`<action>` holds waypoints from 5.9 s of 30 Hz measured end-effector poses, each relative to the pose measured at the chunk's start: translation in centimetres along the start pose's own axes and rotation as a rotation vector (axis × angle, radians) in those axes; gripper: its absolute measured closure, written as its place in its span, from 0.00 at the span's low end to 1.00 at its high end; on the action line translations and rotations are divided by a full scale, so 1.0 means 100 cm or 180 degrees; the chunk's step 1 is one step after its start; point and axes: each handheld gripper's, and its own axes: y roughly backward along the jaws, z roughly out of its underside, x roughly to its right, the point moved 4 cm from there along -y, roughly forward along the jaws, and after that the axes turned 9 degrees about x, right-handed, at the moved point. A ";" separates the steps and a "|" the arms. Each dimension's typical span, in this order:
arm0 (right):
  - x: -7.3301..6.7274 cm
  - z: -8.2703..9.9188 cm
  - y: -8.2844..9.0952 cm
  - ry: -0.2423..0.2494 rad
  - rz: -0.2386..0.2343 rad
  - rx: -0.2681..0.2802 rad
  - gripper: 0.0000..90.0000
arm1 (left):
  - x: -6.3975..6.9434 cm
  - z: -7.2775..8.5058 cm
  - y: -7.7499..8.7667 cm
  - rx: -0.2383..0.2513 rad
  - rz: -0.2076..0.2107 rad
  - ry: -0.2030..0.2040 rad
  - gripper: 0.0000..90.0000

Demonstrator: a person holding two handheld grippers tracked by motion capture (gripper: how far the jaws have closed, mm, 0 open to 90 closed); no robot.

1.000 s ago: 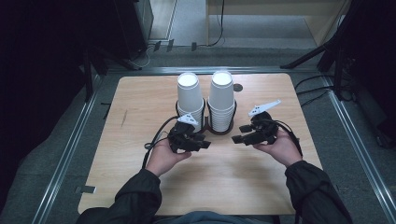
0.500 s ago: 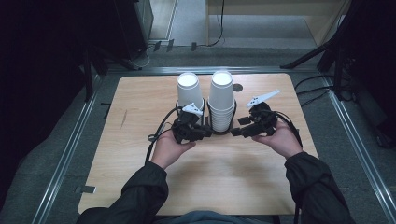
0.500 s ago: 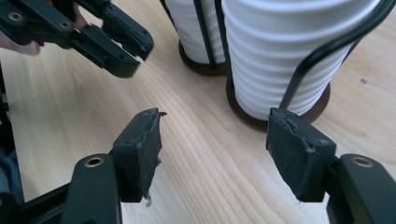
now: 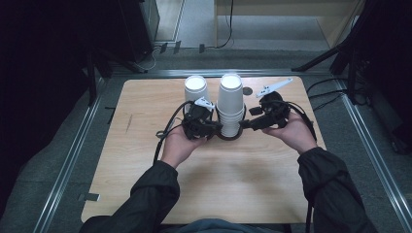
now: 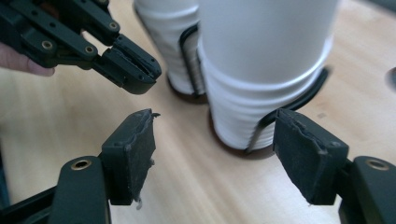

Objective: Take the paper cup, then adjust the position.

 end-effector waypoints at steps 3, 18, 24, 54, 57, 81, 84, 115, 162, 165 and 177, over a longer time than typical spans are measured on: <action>0.004 -0.011 0.001 -0.0054 0.0046 0.0088 0.29 | 0.000 -0.006 -0.003 0.0034 -0.0068 0.0028 0.97; 0.019 -0.051 -0.009 -0.0006 0.0145 0.0181 0.19 | -0.002 -0.011 -0.023 0.0056 -0.0292 -0.0026 0.99; 0.019 -0.062 -0.015 0.0004 0.0146 0.0139 0.15 | -0.004 -0.010 -0.025 0.0067 -0.0336 0.0013 0.98; 0.004 -0.094 -0.042 0.0448 0.0430 -0.0029 0.26 | 0.000 -0.008 -0.030 0.0120 -0.0265 0.0080 0.95; 0.002 -0.095 -0.042 0.0464 0.0442 -0.0054 0.26 | -0.001 -0.008 -0.029 0.0114 -0.0219 0.0130 0.93; -0.010 -0.135 -0.002 0.0454 0.0374 0.0115 0.27 | -0.001 -0.007 -0.029 0.0135 -0.0216 0.0120 0.93; -0.015 -0.142 0.006 0.0470 0.0330 0.0166 0.27 | -0.001 -0.007 -0.029 0.0115 -0.0177 0.0119 0.93; -0.043 -0.118 0.081 0.0656 -0.0029 0.0166 0.27 | 0.012 0.005 0.025 0.0105 0.0469 -0.0210 0.36; -0.070 0.063 -0.017 0.0717 -0.0479 -0.0055 0.26 | -0.002 0.082 0.019 -0.0141 0.1018 -0.0271 0.16; -0.069 0.068 -0.023 0.0700 -0.0448 -0.0003 0.26 | -0.003 0.083 0.017 -0.0121 0.1087 -0.0281 0.15; -0.070 0.069 -0.051 0.0563 -0.0644 -0.0007 0.27 | 0.001 0.089 0.007 -0.0200 0.1147 -0.0375 0.13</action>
